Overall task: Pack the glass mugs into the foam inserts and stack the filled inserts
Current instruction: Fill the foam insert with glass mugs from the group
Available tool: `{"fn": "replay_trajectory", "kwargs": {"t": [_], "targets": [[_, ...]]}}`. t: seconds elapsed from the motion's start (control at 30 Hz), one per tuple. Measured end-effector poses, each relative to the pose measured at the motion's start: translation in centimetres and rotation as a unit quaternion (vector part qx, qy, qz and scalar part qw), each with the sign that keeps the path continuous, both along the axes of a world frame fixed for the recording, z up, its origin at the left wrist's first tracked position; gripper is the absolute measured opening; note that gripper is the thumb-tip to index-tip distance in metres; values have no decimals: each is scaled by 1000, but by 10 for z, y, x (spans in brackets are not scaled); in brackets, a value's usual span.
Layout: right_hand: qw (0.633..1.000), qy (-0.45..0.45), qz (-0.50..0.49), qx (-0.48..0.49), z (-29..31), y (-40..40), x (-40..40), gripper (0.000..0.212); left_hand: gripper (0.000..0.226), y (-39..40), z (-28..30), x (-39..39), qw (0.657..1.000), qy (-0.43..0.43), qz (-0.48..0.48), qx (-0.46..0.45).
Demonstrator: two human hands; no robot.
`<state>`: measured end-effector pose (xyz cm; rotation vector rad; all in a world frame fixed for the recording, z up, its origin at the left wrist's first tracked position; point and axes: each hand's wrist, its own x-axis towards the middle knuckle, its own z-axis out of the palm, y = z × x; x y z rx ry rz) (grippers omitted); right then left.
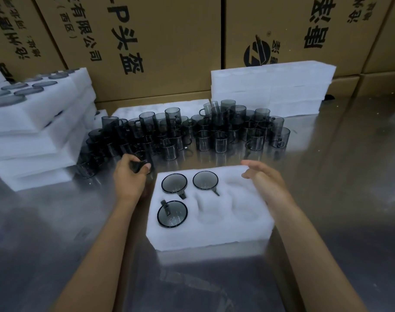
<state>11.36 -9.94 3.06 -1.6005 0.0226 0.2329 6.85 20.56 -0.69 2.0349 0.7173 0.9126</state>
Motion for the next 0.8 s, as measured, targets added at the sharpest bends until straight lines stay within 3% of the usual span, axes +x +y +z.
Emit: {"fn": "replay_trajectory", "kwargs": {"t": [0.23,0.47,0.6,0.7,0.8], "targets": [[989,-130,40,-53,18,-1,-12,30,27,-22,17,-22,986,-119,-53,102],[954,-260,144,-38,34,22,-37,29,27,-65,47,-74,956,-157,-146,201],[933,-263,247,-3,33,38,-55,39,30,-98,58,-83,942,-176,-194,208],[941,-264,208,27,31,39,-59,34,33,-109,58,-85,945,-162,-222,177],[937,-291,193,-20,27,32,-57,24,37,-110,58,-87,945,-149,-239,165]]}}
